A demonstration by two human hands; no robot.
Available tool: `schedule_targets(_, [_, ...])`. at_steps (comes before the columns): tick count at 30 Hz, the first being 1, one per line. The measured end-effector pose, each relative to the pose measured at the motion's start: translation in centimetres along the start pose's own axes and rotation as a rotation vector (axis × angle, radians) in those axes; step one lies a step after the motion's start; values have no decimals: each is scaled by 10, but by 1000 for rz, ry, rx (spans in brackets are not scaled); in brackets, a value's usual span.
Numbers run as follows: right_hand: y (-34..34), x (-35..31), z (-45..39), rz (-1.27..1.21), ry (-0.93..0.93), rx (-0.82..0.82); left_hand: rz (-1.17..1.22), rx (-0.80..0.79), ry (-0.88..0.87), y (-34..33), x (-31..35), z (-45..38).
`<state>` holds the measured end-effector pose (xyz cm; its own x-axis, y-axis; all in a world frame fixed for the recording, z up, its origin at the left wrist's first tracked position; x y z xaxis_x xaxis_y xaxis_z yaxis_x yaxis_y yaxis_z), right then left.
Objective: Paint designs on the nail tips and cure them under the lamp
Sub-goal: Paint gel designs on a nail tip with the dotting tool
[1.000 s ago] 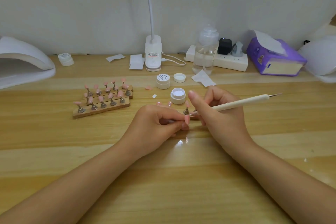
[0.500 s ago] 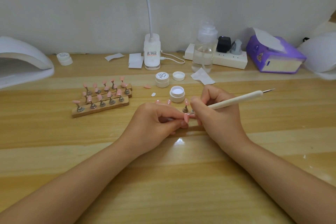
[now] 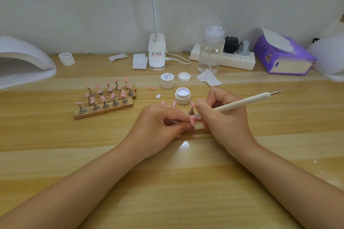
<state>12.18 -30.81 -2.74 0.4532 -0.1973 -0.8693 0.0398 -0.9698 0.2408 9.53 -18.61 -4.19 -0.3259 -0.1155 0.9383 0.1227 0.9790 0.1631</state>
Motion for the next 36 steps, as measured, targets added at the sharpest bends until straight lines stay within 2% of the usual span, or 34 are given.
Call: schedule_targets(36, [-1,-3,2,-12,31,-13,7,5,15,0,-1,0])
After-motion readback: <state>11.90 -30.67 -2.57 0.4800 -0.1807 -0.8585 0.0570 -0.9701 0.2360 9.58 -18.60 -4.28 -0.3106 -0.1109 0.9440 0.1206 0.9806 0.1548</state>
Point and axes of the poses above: each hand's wrist, its own z-axis away from the middle knuckle, its own y-axis out of the back of the hand, x = y × z, the point moved 6 cm from there along -z, towards the middle knuckle, and after that the axes turned 12 degrees about z, right-handed, at the moved point
